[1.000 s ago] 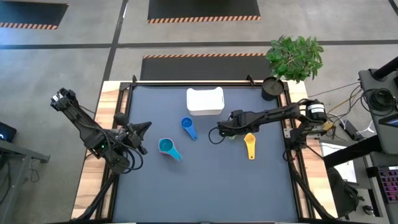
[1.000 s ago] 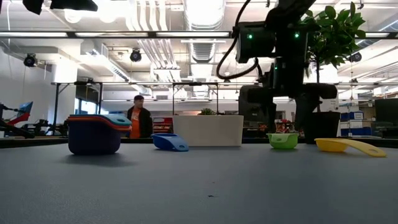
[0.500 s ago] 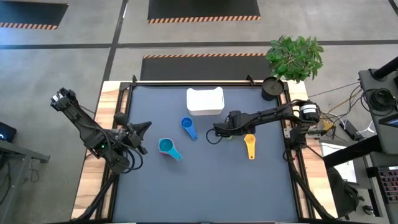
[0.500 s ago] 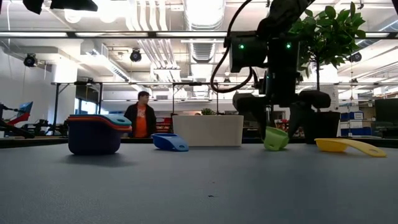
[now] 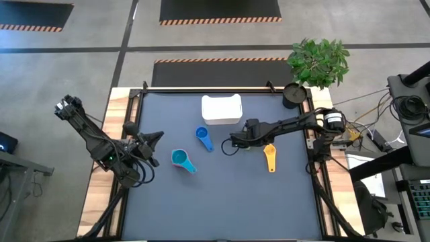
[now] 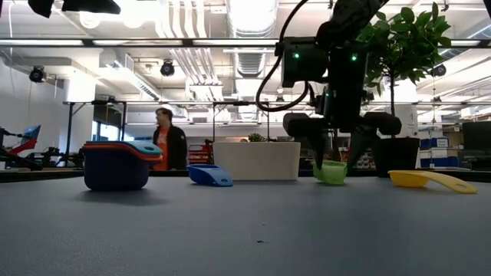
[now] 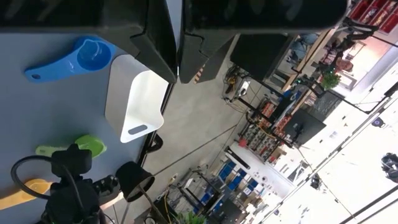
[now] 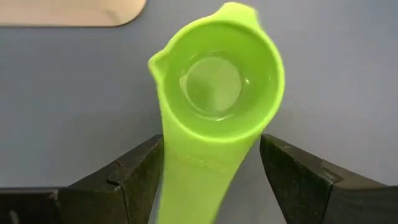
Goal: Nest measuring cups in basket
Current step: Stack the green measuring cup on top of the light blue measuring cup
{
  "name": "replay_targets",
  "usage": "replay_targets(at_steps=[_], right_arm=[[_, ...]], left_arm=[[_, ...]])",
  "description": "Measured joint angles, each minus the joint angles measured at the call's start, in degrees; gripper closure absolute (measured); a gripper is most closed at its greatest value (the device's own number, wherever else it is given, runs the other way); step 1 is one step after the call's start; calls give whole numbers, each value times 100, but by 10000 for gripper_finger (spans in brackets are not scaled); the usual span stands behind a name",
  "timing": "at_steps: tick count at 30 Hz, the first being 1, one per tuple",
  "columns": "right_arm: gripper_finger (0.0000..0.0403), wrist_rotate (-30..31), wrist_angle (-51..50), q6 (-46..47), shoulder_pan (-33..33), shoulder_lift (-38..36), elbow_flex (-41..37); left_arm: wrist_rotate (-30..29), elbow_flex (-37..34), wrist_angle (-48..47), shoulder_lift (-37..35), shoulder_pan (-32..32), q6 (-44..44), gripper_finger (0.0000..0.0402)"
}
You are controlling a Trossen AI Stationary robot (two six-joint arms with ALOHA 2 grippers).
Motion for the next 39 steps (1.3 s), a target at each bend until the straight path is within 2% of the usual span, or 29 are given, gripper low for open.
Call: replay_targets(at_steps=[5,18,27,39], right_arm=[[140,102,-21,-948,-3,-7,43],[145,55,-13,-909,-2,-10,83],[129,-212,-70,-1432,-2,-57,101],[128,-45,-223,-1351,-19,-63,57]], left_arm=[[2,0,-2,0,0,-2,402],[63,0,-4,0,-2,-2,402],[70,-37,-12,-2,-4,-2,402],[68,-37,-4,-2,-1,-2,402]])
